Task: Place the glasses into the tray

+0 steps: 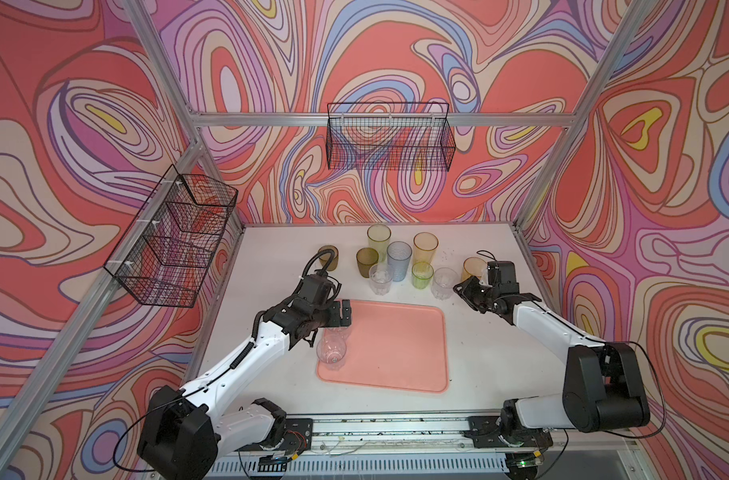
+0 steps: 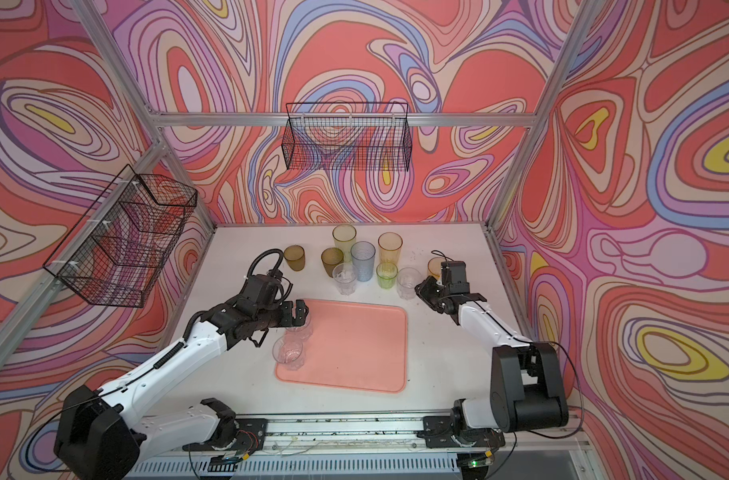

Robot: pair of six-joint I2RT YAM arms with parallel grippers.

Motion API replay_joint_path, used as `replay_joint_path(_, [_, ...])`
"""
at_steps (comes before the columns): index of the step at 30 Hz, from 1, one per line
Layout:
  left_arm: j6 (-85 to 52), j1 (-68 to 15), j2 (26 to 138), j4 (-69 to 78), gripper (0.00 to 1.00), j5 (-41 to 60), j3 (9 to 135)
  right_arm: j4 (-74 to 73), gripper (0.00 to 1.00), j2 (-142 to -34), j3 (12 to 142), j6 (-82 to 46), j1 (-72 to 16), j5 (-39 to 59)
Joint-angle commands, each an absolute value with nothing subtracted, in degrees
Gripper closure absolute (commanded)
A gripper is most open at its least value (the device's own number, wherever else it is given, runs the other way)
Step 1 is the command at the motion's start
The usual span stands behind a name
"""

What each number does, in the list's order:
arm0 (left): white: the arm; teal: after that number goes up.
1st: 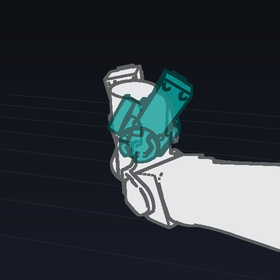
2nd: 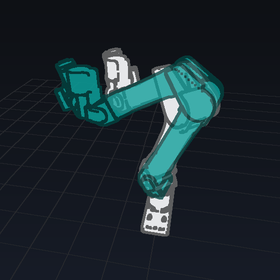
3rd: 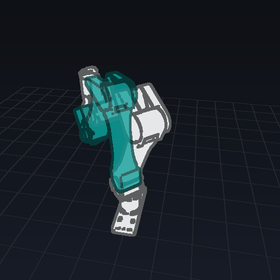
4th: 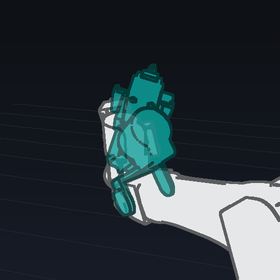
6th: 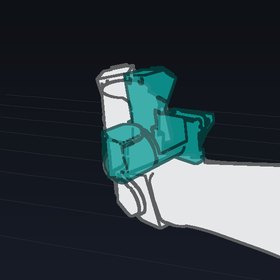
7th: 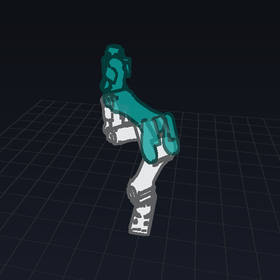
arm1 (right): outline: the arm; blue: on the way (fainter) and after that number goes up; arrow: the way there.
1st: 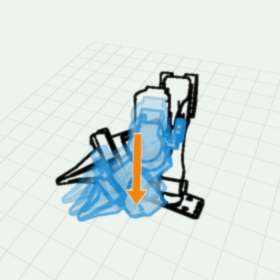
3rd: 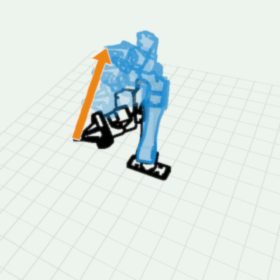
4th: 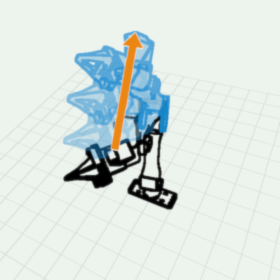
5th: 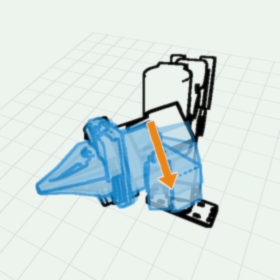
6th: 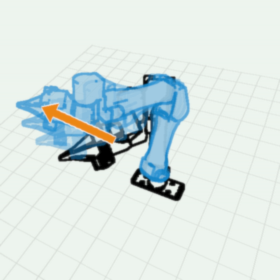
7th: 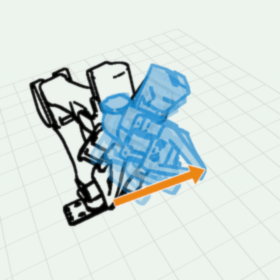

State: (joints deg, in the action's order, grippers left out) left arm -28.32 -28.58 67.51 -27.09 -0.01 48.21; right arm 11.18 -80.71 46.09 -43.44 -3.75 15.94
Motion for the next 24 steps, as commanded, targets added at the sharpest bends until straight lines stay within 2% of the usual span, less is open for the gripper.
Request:
replay_joint_path(1, [-28.48,-29.02,68.42,-26.45,0.0,0.17,47.97,10.73,0.63,-82.07,48.23,-43.23,-3.94,15.42])
replay_joint_path(16, [-28.8,-29.01,65.82,-26.27,0.0,-2.34,46.24,8.67,0.63,-86.84,50.19,-44.56,-3.95,14.31])
replay_joint_path(24, [-28.96,-29.05,62.32,-25.87,0.0,-5.63,44.82,11.78,0.66,-88.04,51.03,-41.94,-3.95,9.76])
